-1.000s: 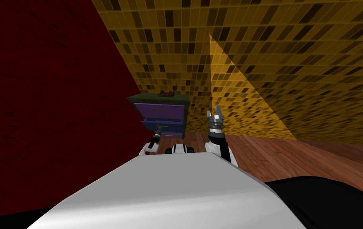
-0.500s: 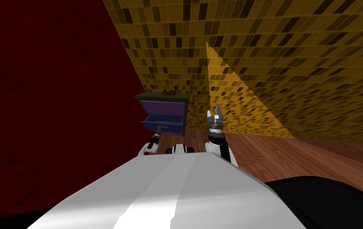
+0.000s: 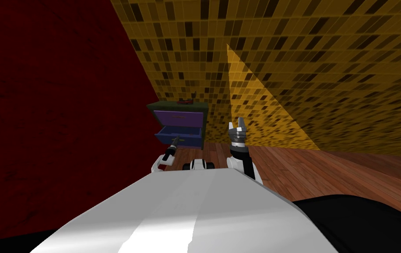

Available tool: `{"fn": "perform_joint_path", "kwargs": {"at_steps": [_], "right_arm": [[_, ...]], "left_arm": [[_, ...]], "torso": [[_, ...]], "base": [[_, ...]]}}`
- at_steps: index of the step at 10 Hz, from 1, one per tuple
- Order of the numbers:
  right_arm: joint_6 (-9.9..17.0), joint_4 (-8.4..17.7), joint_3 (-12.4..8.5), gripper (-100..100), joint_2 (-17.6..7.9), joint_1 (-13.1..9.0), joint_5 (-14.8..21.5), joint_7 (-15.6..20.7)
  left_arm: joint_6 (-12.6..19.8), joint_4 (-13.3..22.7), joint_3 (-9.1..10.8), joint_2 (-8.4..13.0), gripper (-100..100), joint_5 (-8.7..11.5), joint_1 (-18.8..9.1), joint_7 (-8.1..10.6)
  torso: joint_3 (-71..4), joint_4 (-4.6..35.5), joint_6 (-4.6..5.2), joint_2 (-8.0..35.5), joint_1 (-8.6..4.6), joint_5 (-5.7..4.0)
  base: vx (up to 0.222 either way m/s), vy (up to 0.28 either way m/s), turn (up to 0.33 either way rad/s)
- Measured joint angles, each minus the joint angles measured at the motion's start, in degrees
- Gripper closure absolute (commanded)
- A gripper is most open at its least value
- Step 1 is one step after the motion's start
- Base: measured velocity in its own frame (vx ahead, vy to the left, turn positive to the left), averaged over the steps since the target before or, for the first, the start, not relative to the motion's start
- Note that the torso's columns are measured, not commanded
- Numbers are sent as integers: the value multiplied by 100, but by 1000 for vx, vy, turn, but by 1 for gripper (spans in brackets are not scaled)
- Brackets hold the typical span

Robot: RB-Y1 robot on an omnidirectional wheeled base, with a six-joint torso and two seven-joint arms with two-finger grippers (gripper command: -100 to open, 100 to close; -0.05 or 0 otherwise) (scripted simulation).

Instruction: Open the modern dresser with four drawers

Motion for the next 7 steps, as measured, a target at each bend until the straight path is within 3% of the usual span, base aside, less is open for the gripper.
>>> {"fn": "perform_joint_path", "kwargs": {"at_steps": [2,3,7], "right_arm": [[0,0,0,0,0,0,0,0],[0,0,0,0,0,0,0,0],[0,0,0,0,0,0,0,0]], "left_arm": [[344,-207,-25,116,-100,54,-68,111],[393,-201,-33,114,0,56,-54,120],[439,-138,-47,107,0,60,-1,127]], "torso": [[21,31,-9,38,-12,-19],[13,15,-5,21,-14,-11],[-16,-23,6,-28,6,13]], "base": [[-43,-2,-16],[0,0,0],[0,0,0]]}}
